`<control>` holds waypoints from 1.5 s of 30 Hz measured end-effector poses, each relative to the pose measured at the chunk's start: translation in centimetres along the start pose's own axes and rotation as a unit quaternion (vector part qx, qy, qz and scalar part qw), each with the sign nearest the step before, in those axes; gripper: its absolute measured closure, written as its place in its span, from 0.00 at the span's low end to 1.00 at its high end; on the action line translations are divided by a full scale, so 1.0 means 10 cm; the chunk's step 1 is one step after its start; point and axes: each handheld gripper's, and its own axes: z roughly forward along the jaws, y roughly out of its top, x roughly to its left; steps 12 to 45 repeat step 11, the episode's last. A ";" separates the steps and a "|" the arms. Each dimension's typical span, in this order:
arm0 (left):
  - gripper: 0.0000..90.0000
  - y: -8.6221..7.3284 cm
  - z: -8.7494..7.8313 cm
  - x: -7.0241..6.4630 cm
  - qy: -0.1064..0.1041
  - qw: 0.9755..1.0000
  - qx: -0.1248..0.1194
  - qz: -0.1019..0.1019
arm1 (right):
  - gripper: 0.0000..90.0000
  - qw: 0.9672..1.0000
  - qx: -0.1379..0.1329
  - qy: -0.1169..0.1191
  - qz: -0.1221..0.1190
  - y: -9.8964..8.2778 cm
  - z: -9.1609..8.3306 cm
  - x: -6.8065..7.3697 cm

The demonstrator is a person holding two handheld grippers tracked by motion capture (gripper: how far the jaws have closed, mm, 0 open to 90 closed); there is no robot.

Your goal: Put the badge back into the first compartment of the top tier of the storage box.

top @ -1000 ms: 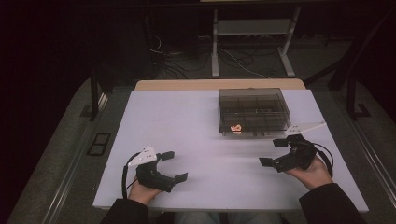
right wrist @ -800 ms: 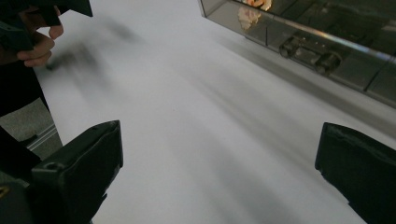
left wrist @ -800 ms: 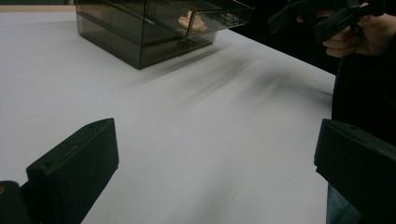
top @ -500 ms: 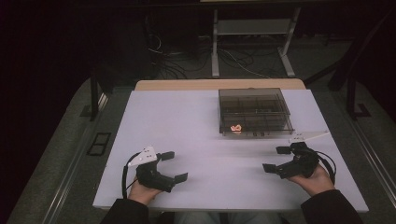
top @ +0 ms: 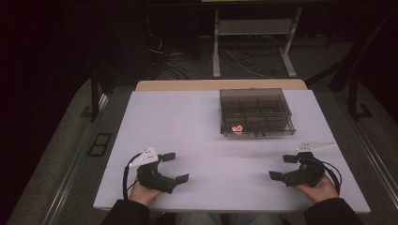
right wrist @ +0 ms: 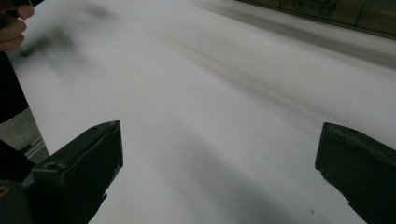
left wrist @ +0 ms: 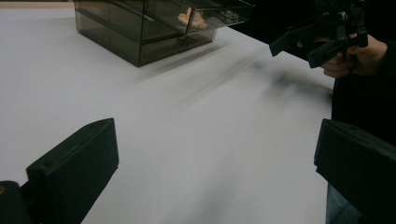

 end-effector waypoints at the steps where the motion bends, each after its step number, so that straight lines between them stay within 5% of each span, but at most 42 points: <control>1: 0.00 0.00 0.00 0.00 0.000 1.000 0.000 0.000 | 0.00 1.000 -0.002 -0.002 0.002 -0.02 0.00 -0.01; 8: 0.00 -0.01 0.00 0.02 0.000 1.000 0.006 -0.002 | 0.00 1.000 -0.007 0.000 0.008 -0.13 0.01 -0.05; 45: 0.00 -0.01 0.01 0.02 0.000 1.000 0.010 -0.003 | 0.00 1.000 -0.013 -0.001 0.008 -0.13 -0.01 -0.06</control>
